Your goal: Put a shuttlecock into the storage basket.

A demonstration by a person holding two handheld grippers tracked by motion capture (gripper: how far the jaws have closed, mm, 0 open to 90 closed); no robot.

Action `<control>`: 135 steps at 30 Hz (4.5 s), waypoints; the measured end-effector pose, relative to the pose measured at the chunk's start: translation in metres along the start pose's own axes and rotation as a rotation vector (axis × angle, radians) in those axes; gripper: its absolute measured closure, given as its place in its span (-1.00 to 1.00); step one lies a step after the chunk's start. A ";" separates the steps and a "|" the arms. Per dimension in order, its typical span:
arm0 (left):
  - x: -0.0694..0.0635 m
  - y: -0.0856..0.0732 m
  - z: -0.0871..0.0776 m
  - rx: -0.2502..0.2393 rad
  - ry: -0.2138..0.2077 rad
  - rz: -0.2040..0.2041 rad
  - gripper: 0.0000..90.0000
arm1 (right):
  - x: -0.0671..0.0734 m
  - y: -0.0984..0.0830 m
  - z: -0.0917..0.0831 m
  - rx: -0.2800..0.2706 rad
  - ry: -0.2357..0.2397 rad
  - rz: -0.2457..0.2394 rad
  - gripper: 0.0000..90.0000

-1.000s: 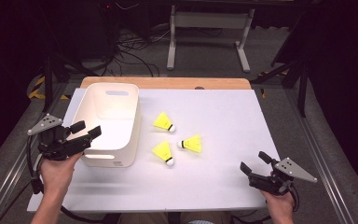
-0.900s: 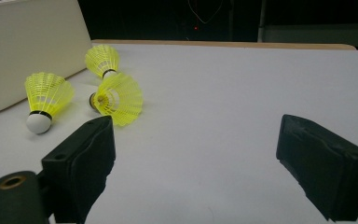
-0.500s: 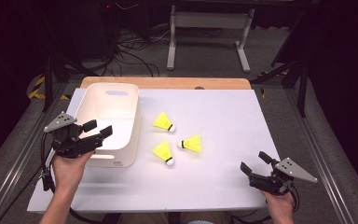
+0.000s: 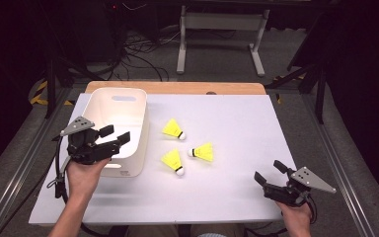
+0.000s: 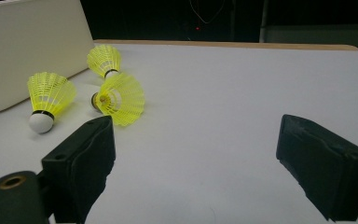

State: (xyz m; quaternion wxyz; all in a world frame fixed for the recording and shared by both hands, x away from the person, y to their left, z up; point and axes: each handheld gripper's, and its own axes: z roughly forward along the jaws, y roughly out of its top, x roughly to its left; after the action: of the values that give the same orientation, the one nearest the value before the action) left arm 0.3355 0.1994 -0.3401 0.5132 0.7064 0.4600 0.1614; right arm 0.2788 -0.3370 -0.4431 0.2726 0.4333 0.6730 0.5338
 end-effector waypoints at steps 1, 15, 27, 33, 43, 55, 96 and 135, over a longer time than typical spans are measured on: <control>-0.002 0.000 0.002 0.004 -0.004 0.002 -0.27 | 0.000 0.000 0.000 0.000 0.000 -0.001 -0.73; -0.017 0.005 0.021 0.033 -0.031 0.035 -0.26 | 0.000 0.000 -0.001 -0.002 0.004 0.003 -0.73; -0.029 0.009 0.031 0.056 -0.053 0.052 -0.27 | 0.000 0.000 0.000 -0.002 0.008 0.002 -0.73; -0.033 0.011 0.036 0.059 -0.062 0.059 -0.27 | 0.000 0.000 -0.001 -0.004 0.009 0.000 -0.73; -0.046 0.016 0.049 0.098 -0.077 0.084 -0.25 | 0.001 0.001 -0.001 -0.006 0.011 -0.003 -0.73; -0.055 0.017 0.068 0.169 -0.093 0.101 -0.24 | 0.000 0.000 -0.001 -0.004 0.014 0.000 -0.73; -0.076 0.020 0.109 0.391 -0.019 0.151 -0.16 | 0.000 0.001 -0.002 -0.006 0.019 -0.002 -0.73; -0.080 -0.001 0.150 0.594 0.028 0.117 -0.03 | 0.002 0.001 -0.001 -0.003 0.027 -0.012 -0.73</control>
State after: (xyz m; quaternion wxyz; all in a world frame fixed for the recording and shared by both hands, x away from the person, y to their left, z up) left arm 0.3981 0.0476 -0.3843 0.2675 0.8485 0.4528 0.0587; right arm 0.2774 -0.3360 -0.4419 0.2673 0.4216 0.6783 0.5392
